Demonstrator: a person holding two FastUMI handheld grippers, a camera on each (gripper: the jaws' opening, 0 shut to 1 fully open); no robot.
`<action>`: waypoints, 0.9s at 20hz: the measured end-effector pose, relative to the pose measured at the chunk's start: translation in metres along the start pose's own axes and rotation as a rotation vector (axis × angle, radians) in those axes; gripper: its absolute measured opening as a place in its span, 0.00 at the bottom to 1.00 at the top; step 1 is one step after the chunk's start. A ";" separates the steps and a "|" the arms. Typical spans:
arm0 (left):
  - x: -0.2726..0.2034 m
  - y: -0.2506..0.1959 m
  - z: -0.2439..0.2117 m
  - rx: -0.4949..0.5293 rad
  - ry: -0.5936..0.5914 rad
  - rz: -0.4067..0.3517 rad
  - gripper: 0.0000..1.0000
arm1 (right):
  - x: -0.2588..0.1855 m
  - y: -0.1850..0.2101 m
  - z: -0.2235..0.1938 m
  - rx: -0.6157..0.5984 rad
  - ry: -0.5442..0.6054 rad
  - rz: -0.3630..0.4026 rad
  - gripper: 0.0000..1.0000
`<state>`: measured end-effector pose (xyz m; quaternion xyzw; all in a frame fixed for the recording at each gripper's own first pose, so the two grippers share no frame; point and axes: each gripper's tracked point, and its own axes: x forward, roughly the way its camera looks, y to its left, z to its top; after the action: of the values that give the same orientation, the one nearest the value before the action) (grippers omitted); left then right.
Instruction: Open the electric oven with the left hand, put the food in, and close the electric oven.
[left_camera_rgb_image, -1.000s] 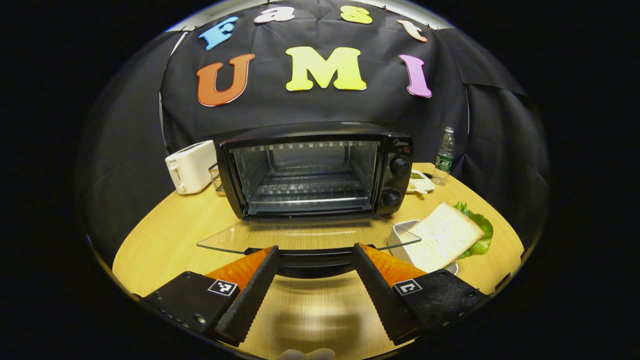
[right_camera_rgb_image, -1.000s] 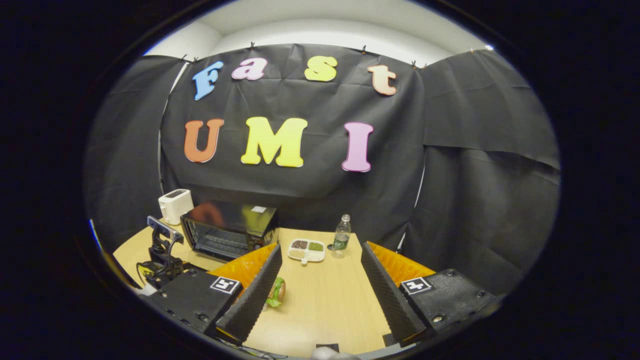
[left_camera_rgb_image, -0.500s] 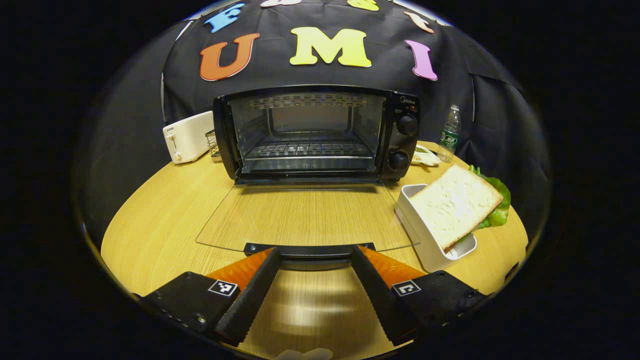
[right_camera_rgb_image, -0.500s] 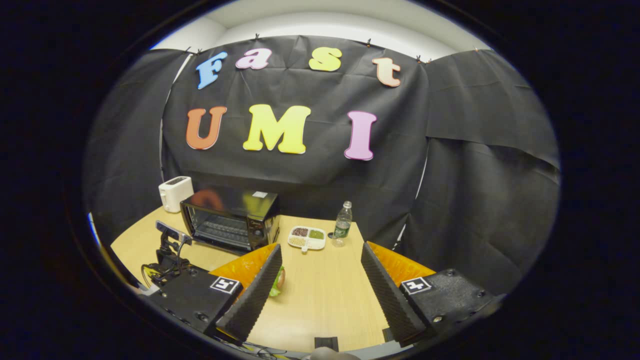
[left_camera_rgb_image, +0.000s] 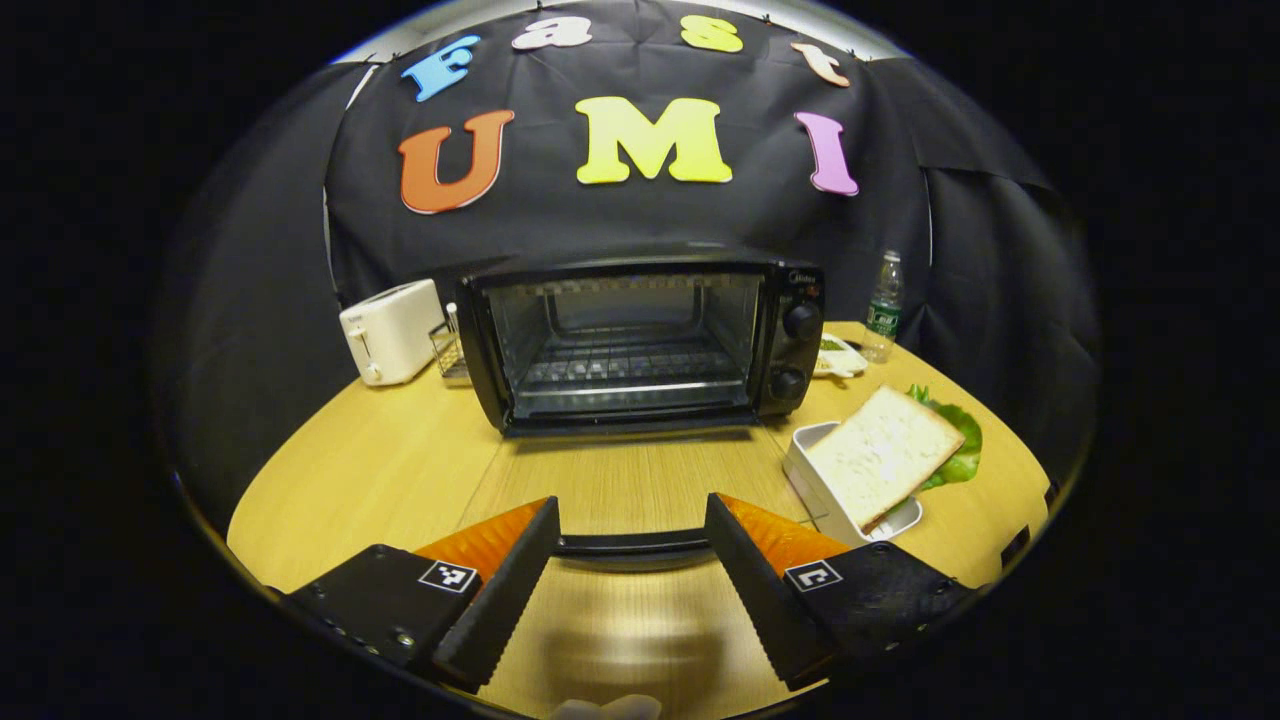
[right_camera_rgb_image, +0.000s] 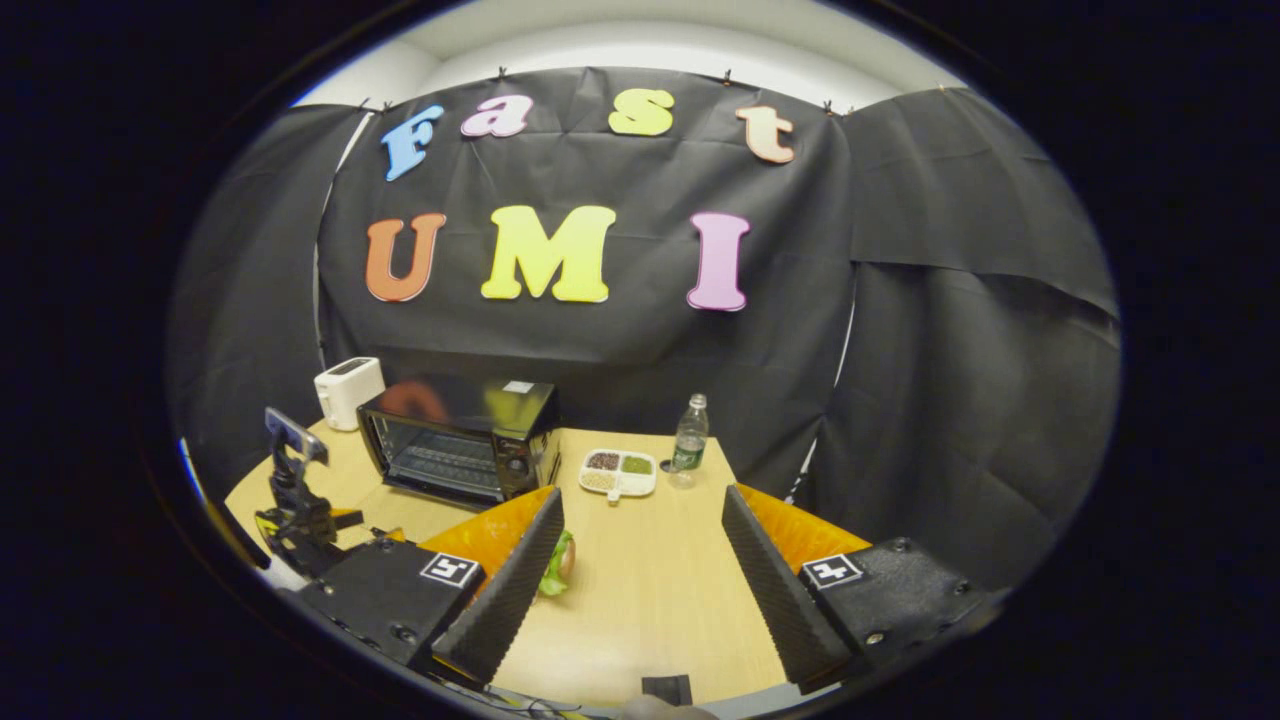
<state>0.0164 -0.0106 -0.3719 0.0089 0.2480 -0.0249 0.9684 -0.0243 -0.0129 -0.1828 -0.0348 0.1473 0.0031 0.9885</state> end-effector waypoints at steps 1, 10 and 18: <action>-0.009 0.002 0.015 0.002 -0.030 0.002 0.96 | 0.003 0.000 -0.005 0.004 0.010 0.006 1.00; -0.091 0.004 0.136 -0.012 -0.226 0.033 0.96 | 0.063 0.015 -0.076 0.122 0.159 0.144 1.00; -0.134 0.008 0.202 -0.015 -0.304 0.149 0.95 | 0.131 0.061 -0.158 0.260 0.446 0.412 0.95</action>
<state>-0.0034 -0.0027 -0.1303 0.0165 0.0974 0.0480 0.9940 0.0545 0.0360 -0.3758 0.1222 0.3634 0.1766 0.9066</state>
